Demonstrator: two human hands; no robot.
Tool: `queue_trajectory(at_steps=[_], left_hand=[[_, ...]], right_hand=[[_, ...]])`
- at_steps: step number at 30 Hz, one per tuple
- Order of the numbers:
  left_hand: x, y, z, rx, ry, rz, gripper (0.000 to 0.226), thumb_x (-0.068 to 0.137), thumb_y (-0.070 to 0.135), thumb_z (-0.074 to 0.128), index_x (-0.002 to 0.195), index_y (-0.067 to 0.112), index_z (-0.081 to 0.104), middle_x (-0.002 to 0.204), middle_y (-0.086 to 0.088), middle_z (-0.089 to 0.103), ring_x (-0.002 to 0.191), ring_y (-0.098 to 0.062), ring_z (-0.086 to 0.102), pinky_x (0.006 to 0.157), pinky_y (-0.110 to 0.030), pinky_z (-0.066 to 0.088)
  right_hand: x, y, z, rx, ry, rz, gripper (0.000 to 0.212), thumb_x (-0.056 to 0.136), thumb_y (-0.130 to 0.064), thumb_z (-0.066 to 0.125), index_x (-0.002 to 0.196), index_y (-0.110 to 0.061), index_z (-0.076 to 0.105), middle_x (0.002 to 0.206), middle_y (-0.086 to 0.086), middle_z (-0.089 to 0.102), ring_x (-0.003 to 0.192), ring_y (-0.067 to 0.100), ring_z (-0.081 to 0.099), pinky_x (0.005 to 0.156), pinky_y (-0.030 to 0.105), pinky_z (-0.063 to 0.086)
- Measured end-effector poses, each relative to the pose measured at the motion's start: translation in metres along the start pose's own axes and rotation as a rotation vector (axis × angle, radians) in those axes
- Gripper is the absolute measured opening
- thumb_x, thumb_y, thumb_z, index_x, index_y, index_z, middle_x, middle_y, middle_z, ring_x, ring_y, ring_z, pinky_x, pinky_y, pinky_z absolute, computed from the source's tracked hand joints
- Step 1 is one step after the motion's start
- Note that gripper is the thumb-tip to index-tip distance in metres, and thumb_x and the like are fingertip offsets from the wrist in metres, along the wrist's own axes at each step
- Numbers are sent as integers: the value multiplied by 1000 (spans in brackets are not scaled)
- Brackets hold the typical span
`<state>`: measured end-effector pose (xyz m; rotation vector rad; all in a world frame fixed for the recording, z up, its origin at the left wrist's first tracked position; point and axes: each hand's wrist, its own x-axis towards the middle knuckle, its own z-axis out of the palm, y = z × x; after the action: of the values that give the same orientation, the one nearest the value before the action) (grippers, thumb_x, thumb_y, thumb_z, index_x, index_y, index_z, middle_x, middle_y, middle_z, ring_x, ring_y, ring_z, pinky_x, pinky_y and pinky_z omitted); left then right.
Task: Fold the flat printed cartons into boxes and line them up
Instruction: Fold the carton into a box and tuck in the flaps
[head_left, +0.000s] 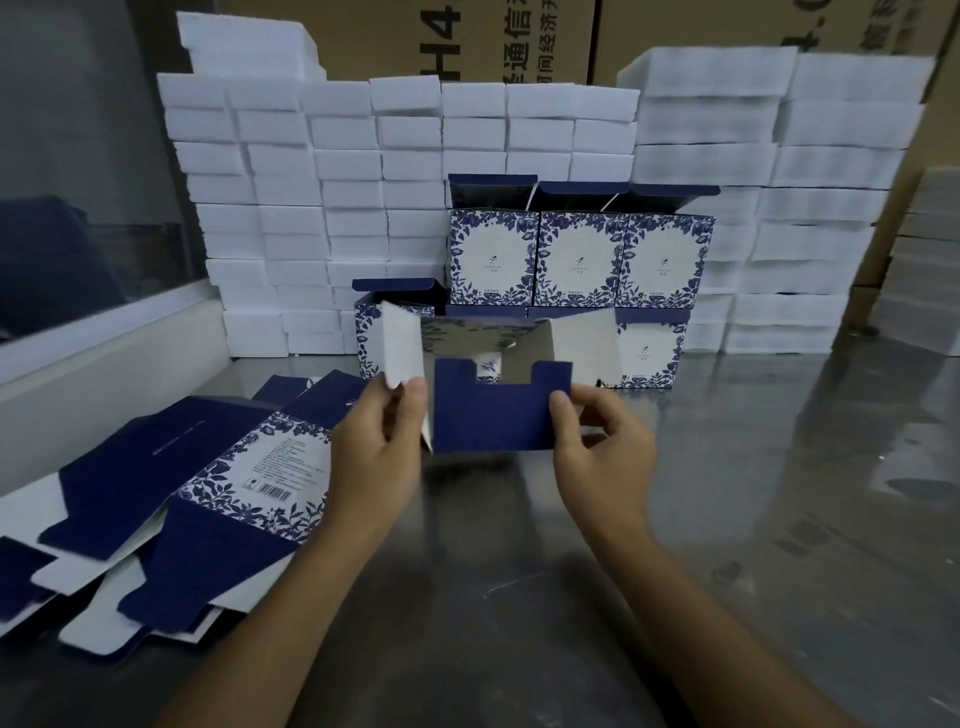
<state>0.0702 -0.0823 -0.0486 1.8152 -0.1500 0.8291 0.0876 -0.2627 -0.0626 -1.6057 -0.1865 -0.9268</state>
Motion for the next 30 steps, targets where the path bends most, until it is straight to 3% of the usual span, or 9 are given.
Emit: queue_trajectory(at_steps=[3, 7, 12, 14, 17, 19, 24, 27, 30], left_hand=[[-5, -1, 3, 167, -94, 101, 28, 95, 44, 51, 77, 23, 50, 66, 3, 59, 65, -12, 56, 61, -35, 47], [-9, -9, 7, 191, -167, 45, 35, 99, 33, 47, 78, 5, 49, 61, -16, 57, 60, -35, 55, 61, -53, 48], [-12, -13, 11, 224, -145, 37, 29, 98, 29, 49, 76, 10, 52, 61, -13, 63, 58, -30, 60, 60, -51, 49], [-13, -16, 11, 229, -143, 28, 25, 98, 25, 52, 76, 13, 53, 58, -6, 64, 57, -19, 62, 61, -43, 50], [-14, -15, 14, 206, -140, 3, 24, 97, 21, 55, 74, 16, 57, 55, 8, 64, 59, 2, 63, 53, -13, 43], [-14, -14, 16, 191, -152, -37, 24, 97, 23, 54, 74, 17, 58, 57, 11, 65, 61, 3, 63, 55, -11, 41], [-15, -10, 20, 112, -160, -144, 28, 98, 25, 55, 72, 16, 59, 63, 7, 71, 56, -3, 64, 69, -34, 55], [-18, -6, 24, 121, -162, -148, 30, 97, 29, 56, 70, 15, 60, 65, 5, 71, 55, -9, 65, 67, -38, 55], [-18, -6, 24, 103, -159, -175, 31, 95, 29, 57, 69, 13, 61, 66, -1, 70, 61, -22, 67, 68, -48, 56]], right_hand=[[2, -2, 0, 13, 83, -22, 6, 95, -16, 68, 96, -22, 70, 89, -4, 69, 71, 5, 62, 60, 14, 48], [-1, -2, 1, -30, 84, -23, 13, 92, -16, 71, 98, -26, 64, 86, -15, 63, 76, 4, 59, 64, 16, 48], [1, 5, -1, -44, 79, -14, 29, 88, -9, 75, 70, -18, 54, 68, -14, 57, 67, 0, 55, 64, 11, 43], [1, 6, 2, 5, 100, 82, 34, 87, -11, 77, 65, -18, 51, 64, -11, 55, 61, 0, 51, 65, 13, 43], [1, 4, 7, 169, 130, 306, 38, 85, -19, 80, 65, -18, 49, 59, -8, 51, 52, 1, 44, 58, 15, 42], [0, 3, 8, 242, 135, 485, 40, 83, -31, 82, 68, -17, 47, 62, -2, 50, 54, 9, 44, 59, 23, 43], [-10, 2, 14, 270, -84, 716, 42, 79, -49, 81, 70, -16, 55, 57, -3, 58, 50, 8, 51, 52, 26, 48], [-23, -1, 23, 189, -364, 561, 48, 88, -47, 72, 67, -4, 67, 62, 7, 68, 52, 8, 55, 51, 20, 46], [-32, -1, 31, 136, -455, 412, 46, 97, -36, 64, 61, -7, 64, 53, 2, 61, 48, 8, 52, 50, 19, 43]])
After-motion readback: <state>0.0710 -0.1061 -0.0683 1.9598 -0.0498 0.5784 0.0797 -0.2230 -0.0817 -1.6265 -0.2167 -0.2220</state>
